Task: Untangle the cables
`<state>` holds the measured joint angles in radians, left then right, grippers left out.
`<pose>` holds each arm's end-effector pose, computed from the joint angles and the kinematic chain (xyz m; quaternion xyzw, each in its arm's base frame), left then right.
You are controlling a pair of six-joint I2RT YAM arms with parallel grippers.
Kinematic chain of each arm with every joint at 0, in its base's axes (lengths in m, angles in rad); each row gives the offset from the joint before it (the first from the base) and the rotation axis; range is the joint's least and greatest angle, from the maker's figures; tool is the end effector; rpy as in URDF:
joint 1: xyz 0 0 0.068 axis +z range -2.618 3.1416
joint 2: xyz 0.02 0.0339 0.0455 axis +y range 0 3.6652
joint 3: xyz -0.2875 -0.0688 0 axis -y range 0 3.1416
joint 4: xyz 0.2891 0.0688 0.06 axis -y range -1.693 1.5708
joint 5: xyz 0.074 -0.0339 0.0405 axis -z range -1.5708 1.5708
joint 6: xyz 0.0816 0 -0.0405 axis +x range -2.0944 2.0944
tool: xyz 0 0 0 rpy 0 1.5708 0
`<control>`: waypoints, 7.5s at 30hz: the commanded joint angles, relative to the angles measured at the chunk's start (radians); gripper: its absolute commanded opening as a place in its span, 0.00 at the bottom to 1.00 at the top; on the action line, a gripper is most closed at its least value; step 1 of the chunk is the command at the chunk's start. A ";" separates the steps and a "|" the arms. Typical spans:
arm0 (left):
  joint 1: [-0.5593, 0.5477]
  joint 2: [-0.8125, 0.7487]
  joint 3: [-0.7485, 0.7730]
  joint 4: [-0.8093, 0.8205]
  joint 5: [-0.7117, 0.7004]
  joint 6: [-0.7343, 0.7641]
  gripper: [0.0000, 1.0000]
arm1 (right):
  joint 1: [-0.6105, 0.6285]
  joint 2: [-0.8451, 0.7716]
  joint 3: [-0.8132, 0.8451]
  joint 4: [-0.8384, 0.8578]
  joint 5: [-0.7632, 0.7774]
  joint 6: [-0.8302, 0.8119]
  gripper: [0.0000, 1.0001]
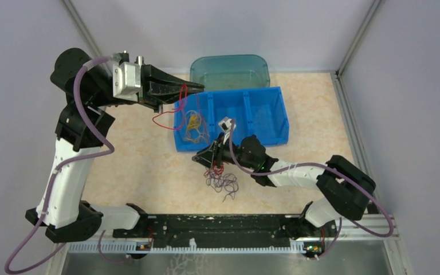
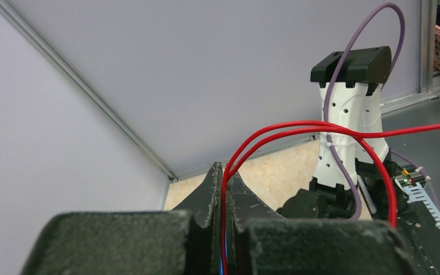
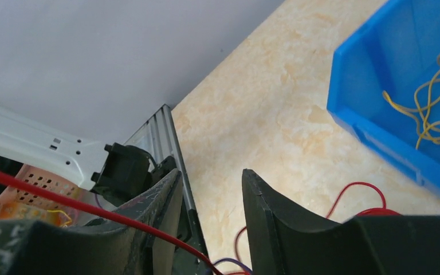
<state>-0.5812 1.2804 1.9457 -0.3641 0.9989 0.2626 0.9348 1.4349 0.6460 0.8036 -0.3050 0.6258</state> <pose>0.1637 -0.1896 0.6497 0.5650 0.3170 -0.3925 0.6528 0.2055 0.3196 0.2377 -0.2137 0.6688 0.5710 0.4253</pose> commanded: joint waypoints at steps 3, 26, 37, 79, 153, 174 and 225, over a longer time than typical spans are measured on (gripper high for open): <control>-0.006 0.008 0.049 0.083 -0.012 0.010 0.00 | 0.019 0.052 -0.052 0.153 0.025 0.069 0.43; -0.005 0.105 0.316 0.412 -0.147 0.098 0.00 | 0.021 0.056 -0.204 0.140 0.168 -0.020 0.74; -0.005 0.013 0.105 0.249 -0.080 0.152 0.00 | 0.021 -0.241 -0.223 -0.088 0.189 -0.182 0.82; -0.005 -0.143 0.031 -0.122 -0.293 0.653 0.00 | 0.116 0.074 0.030 -0.583 0.316 -0.107 0.09; -0.002 -0.476 -1.310 -0.295 -0.543 1.028 0.88 | -0.040 -0.081 -0.034 -0.485 0.159 0.001 0.49; 0.000 -0.516 -1.236 -0.369 -0.581 1.031 0.95 | -0.085 0.291 -0.060 0.028 0.001 0.229 0.17; -0.002 -0.255 -0.913 0.057 -0.004 0.094 0.01 | -0.059 -0.374 0.282 -0.377 -0.211 -0.055 0.18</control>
<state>-0.5819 1.0340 1.0367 -0.3576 0.9649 0.4046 0.8627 1.0760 0.8856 0.3531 -0.5251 0.5854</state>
